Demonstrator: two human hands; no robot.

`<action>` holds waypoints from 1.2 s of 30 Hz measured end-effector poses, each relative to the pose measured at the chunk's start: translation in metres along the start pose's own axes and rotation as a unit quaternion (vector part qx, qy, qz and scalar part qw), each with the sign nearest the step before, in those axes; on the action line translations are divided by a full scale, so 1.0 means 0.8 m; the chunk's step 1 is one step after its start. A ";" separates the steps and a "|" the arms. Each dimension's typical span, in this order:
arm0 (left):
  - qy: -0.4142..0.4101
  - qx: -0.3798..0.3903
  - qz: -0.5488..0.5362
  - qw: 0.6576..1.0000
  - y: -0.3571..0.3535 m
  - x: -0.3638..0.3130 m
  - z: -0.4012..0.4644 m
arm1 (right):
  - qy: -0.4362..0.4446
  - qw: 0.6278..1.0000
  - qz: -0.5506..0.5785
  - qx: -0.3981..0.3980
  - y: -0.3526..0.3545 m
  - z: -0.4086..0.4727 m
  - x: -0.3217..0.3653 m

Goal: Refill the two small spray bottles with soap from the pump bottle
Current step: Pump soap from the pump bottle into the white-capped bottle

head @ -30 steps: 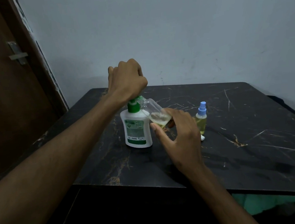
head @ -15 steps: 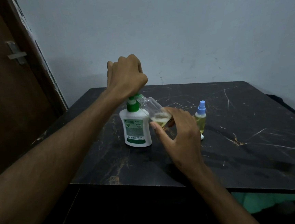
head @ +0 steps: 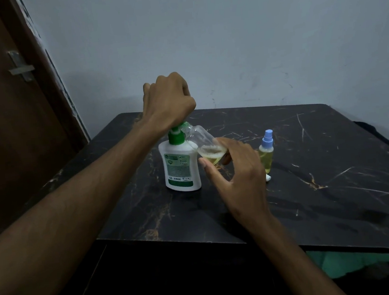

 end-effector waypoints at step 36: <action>0.005 -0.009 -0.017 1.000 0.002 -0.002 -0.001 | -0.002 1.000 0.005 0.012 0.000 -0.001 -0.002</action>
Point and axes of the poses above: each hand's wrist, its own z-axis towards the middle knuckle, its own y-axis out of the back of the hand, x = y × z, the point moved 1 cm from there along z, towards the middle knuckle, and after that the axes turned 2 degrees about -x, right-handed, at the moved point
